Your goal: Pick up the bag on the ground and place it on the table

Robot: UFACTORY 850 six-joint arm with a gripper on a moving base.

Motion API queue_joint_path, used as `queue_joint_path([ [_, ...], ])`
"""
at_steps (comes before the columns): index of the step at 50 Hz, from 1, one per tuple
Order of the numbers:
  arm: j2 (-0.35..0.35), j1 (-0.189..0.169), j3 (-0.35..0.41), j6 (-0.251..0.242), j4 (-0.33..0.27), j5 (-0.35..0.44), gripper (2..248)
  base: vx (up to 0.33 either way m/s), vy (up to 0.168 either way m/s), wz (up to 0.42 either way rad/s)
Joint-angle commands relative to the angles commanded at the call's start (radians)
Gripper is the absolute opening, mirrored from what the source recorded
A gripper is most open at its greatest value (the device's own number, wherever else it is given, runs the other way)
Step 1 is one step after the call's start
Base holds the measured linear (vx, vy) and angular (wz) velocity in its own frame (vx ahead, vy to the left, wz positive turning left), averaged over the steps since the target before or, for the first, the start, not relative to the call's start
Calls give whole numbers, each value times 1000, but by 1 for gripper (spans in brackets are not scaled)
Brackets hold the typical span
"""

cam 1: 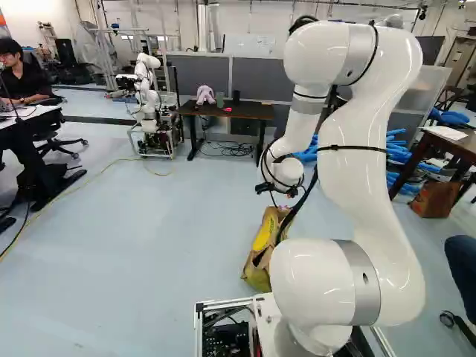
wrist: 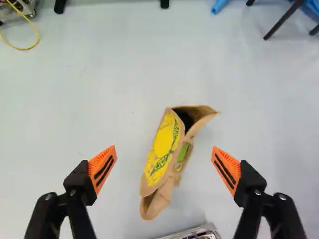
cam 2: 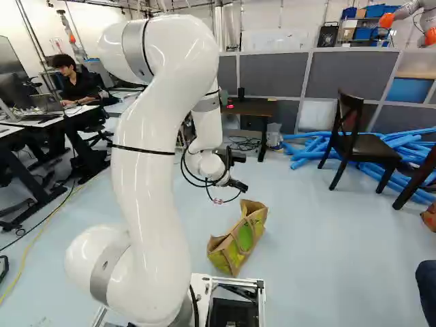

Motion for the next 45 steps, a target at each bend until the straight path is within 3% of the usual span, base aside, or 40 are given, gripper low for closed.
queue_joint_path([
  [45, -253, -4, -252, 0, 106, -173, 247, 0, 0, 0],
])
